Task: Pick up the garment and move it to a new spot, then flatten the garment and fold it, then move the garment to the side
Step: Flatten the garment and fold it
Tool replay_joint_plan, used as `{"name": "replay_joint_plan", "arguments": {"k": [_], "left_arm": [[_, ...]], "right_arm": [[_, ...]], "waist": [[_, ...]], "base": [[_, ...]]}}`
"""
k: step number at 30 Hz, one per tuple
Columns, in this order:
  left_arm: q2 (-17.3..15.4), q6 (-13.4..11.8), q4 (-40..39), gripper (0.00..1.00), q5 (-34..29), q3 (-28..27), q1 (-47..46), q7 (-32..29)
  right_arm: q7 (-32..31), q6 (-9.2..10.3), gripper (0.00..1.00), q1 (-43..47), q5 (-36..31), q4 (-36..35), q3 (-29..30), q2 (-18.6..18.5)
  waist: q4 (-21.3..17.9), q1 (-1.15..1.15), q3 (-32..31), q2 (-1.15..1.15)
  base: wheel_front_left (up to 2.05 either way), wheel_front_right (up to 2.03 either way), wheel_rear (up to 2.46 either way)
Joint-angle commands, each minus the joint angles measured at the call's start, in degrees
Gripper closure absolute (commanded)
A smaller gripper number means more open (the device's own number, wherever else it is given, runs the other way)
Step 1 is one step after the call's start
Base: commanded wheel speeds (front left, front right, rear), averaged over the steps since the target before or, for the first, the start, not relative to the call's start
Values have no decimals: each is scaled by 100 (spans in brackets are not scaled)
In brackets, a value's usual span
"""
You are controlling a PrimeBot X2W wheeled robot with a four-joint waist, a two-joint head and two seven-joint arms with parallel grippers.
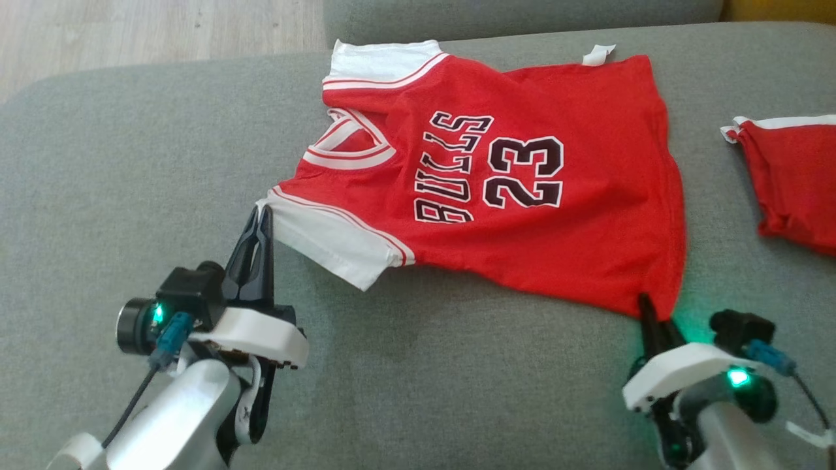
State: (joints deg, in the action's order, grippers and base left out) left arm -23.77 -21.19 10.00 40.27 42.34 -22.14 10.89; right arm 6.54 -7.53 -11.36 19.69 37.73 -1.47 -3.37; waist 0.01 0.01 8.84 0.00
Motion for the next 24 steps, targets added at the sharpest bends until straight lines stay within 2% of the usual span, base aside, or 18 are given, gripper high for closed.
{"name": "replay_joint_plan", "arguments": {"k": [1, 6, 12, 17, 21, 24], "left_arm": [[-196, -31, -159, 100, -47, -298, -266, 26], [-138, 18, -248, 100, 224, -551, -199, 132], [-172, 66, -451, 100, 355, -858, -384, 225], [-7, 199, -957, 100, 624, -1446, -733, 346], [111, 342, -1359, 100, 548, -1681, -961, 388], [256, 344, -1729, 100, 520, -1980, -1016, 403]], "right_arm": [[3, 4, 100, -73, 41, -76, -219, 49], [335, 4, 100, -200, 166, -429, -206, 49], [468, 4, 100, -501, -71, -1390, -39, 49], [169, 4, 100, -863, -444, -2382, -11, -11], [-210, 4, 100, -1104, -559, -3047, -130, -269], [-504, 4, 100, -1223, -586, -3517, -205, -473]], "waist": [[-4, -1, -21, 0], [-45, -1, -181, 0], [-125, -1, -404, 0], [-183, -1, -579, 0], [-209, -1, -720, 0], [-263, -1, -803, 0]], "base": [[0, 0, 0], [0, 0, 0], [0, 0, 0], [0, 0, 0], [0, 0, 0], [0, 0, 0]]}}
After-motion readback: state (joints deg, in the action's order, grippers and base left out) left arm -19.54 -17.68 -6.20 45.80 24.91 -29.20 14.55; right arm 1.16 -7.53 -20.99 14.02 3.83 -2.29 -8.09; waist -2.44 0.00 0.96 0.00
